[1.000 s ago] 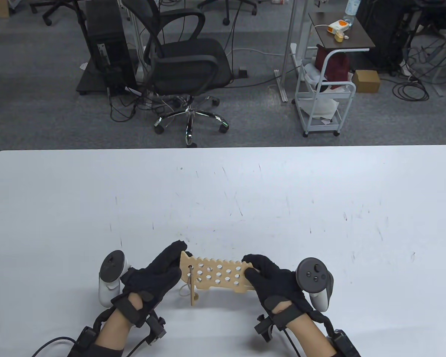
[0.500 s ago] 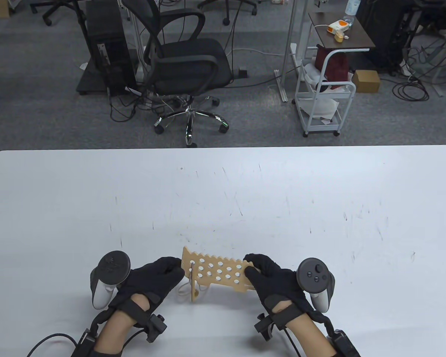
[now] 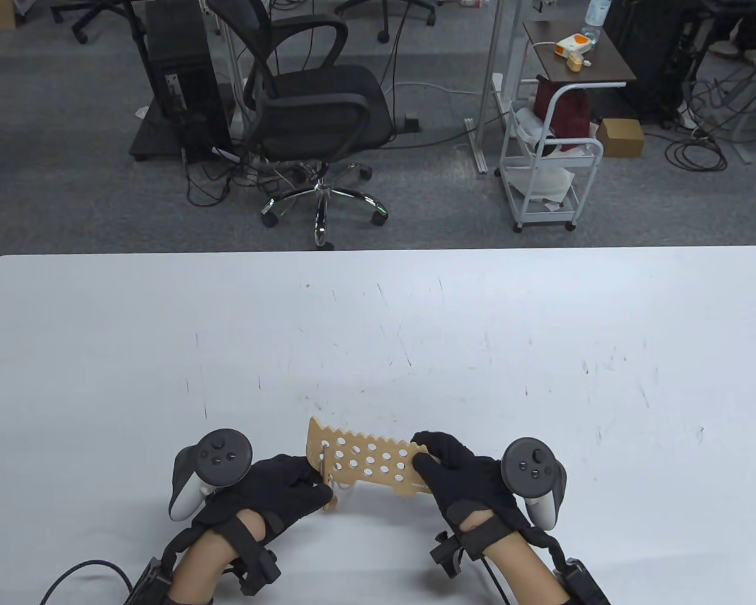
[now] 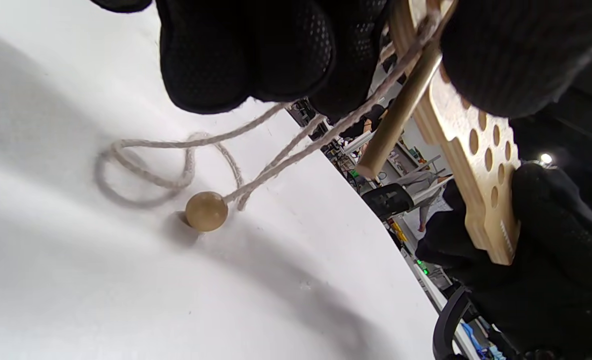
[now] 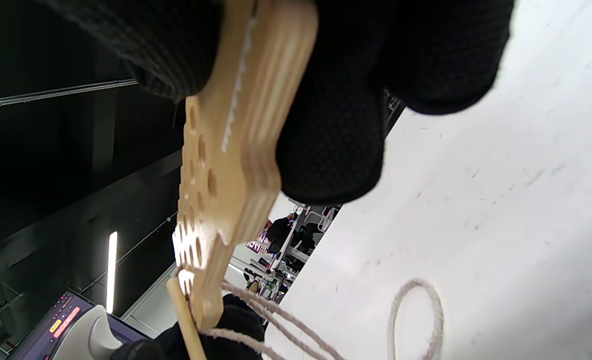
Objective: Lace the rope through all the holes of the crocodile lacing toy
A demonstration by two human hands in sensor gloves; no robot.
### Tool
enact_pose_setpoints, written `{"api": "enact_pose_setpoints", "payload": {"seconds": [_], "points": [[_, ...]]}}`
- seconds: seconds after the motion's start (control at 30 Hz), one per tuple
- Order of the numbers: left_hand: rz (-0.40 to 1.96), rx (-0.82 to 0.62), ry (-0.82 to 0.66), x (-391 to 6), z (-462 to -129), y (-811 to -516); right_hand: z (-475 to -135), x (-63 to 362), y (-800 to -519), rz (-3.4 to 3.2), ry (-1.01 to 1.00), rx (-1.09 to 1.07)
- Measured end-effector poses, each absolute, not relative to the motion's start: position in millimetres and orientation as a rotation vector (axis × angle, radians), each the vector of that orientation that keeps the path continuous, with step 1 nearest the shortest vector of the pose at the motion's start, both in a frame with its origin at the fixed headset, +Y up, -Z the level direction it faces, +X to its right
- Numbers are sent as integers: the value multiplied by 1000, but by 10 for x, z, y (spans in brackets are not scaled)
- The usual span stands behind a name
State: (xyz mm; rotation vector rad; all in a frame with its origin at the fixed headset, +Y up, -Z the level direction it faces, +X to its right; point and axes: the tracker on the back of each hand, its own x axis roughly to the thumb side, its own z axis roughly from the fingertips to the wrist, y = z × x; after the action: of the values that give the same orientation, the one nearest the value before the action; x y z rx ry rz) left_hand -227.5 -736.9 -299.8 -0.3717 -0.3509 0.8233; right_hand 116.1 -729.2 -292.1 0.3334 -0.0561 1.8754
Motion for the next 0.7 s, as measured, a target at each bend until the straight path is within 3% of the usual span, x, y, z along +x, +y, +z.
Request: {"api": "enact_pose_setpoints", "payload": {"seconds": [0.7], "points": [[904, -323, -301, -2305, -3027, -7362, -2934, 1199, -7293, 1888, -70, 293]]}}
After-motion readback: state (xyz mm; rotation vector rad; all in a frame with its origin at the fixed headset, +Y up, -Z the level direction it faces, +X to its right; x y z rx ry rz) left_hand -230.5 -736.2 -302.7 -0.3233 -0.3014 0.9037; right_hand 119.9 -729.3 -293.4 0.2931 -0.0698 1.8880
